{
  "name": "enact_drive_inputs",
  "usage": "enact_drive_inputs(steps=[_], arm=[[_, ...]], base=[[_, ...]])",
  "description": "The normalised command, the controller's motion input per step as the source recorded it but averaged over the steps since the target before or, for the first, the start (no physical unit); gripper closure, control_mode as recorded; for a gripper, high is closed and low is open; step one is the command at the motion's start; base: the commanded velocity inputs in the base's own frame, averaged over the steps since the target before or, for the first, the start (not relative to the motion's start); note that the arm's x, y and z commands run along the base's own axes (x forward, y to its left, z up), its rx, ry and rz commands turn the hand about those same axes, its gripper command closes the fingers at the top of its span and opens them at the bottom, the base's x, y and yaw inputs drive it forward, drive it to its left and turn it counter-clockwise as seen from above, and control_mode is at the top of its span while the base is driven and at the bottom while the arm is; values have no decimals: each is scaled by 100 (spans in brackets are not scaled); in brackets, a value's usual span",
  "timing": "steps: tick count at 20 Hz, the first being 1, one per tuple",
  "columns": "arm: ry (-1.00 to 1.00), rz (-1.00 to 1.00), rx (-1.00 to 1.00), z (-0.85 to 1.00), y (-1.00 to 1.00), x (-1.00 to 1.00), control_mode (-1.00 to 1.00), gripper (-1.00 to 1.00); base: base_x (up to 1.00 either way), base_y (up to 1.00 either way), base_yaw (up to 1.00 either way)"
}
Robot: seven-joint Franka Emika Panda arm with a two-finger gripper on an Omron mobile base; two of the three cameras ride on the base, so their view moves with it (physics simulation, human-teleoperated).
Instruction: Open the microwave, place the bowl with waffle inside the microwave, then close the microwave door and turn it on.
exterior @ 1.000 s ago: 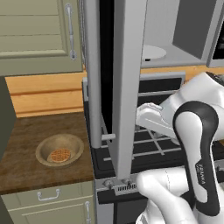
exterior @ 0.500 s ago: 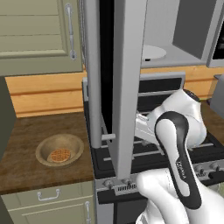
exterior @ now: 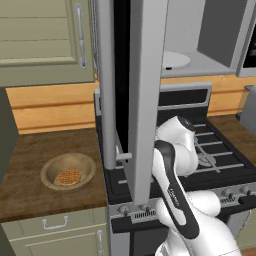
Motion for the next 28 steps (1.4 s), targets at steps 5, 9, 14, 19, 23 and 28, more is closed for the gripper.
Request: enact_drive_inputs(steps=[5, 9, 14, 19, 23, 28], arm=[[0, -1, 0, -23, 54, 65, -100, -100], [0, 0, -2, -31, 51, 27, -100, -100], [1, 0, -1, -38, 24, 25, -100, -100], [5, 0, -1, -36, 29, 29, -100, -100], [10, 0, 0, -37, 24, 38, -100, -100], [13, 0, 0, -17, 18, 31, -100, -100]], base=[[0, 0, 0], [0, 0, 0], [0, 0, 0], [0, 0, 0], [0, 0, 0], [0, 0, 0]])
